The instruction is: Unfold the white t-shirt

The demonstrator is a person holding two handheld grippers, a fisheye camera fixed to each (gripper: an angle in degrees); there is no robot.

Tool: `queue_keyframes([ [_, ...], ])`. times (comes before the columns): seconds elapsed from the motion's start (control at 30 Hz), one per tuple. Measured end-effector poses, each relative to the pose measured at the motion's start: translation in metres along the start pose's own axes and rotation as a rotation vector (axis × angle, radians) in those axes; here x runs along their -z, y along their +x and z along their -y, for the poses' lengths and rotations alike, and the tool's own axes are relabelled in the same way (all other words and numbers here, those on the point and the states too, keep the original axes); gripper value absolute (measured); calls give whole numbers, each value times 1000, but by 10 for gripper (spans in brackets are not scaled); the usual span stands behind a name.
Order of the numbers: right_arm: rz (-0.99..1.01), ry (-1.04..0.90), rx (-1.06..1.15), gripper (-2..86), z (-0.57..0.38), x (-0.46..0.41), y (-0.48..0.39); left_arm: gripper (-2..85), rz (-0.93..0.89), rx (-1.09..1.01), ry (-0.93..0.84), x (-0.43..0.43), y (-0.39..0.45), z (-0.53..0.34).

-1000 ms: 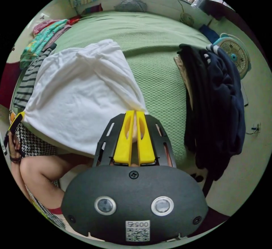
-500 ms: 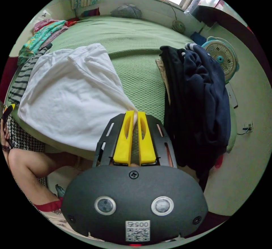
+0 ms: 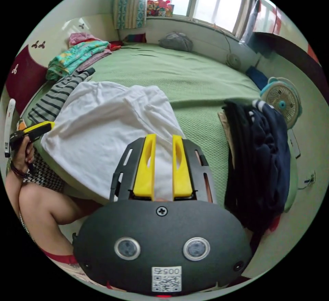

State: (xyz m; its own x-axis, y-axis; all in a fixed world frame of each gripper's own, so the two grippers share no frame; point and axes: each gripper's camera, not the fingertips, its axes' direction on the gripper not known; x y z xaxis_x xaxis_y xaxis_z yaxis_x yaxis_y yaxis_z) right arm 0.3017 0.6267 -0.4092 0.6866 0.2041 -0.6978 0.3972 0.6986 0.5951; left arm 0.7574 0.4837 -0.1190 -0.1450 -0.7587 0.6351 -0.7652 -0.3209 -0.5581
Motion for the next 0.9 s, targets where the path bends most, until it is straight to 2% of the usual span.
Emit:
queue_keyframes([
  [0.23,-40,-4,71,99,41,-34,-24,-1,-78,-13,10,-12,18,27],
  [0.37,88,8,131,114,57,-42,-36,-1,-86,22,6,-27,22,49],
  [0.5,-41,-34,161,106,68,-61,-47,-2,-148,60,1,-42,25,72],
  [0.53,-57,-40,155,102,69,-63,-47,-2,-162,64,-8,-46,26,78],
  [0.67,-84,33,52,-2,80,-52,-26,-1,-137,30,-16,-53,32,89],
  [0.83,-200,48,-107,-15,107,-46,24,-2,-139,1,-14,-57,31,100],
  [0.9,-315,-2,-142,-13,120,-56,53,-2,-162,11,-9,-58,28,102],
])
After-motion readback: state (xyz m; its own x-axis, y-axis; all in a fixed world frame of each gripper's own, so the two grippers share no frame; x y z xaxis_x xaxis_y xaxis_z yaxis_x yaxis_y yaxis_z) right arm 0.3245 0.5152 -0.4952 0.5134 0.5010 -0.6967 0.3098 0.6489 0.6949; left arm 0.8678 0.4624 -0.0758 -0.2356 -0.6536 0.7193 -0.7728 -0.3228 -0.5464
